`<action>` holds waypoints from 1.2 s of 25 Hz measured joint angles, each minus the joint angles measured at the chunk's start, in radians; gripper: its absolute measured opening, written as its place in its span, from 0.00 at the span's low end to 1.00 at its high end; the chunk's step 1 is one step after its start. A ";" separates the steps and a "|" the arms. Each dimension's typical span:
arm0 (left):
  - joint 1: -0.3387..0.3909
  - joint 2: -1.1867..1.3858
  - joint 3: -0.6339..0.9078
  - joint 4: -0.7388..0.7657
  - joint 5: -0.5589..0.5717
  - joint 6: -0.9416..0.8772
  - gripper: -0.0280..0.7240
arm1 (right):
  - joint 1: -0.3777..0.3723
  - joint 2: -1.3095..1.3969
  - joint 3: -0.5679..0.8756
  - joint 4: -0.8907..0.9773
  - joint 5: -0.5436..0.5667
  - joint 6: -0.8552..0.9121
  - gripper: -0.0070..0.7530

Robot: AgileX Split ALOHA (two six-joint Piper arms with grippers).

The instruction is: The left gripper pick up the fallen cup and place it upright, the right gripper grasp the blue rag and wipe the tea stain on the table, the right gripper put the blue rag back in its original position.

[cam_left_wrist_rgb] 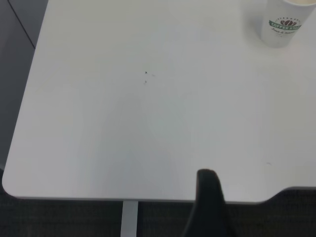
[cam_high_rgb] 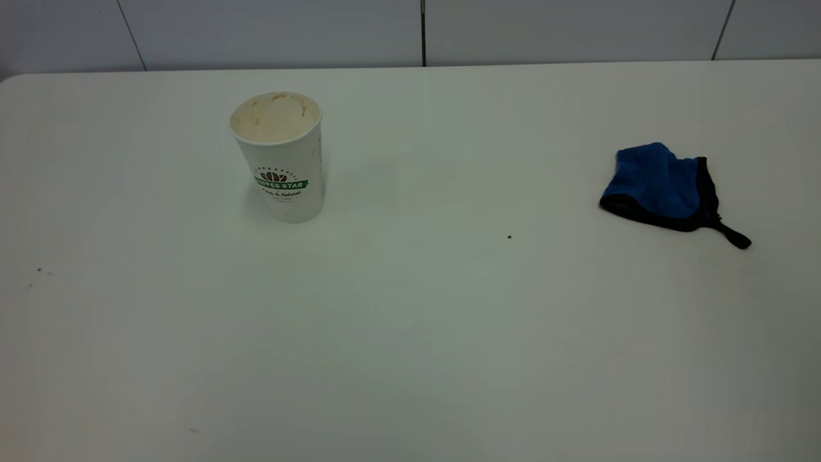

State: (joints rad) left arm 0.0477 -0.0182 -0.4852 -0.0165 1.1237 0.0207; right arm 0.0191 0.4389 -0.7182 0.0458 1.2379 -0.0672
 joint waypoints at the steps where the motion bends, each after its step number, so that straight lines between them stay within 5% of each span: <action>1: 0.000 0.000 0.000 0.000 0.000 0.000 0.81 | -0.015 -0.038 0.012 -0.004 0.000 0.021 0.86; 13: 0.000 0.000 0.000 0.000 0.000 0.000 0.81 | -0.042 -0.355 0.246 0.006 -0.111 0.049 0.84; 30: 0.000 0.000 0.000 0.000 0.000 0.000 0.81 | -0.042 -0.455 0.251 -0.006 -0.117 0.051 0.79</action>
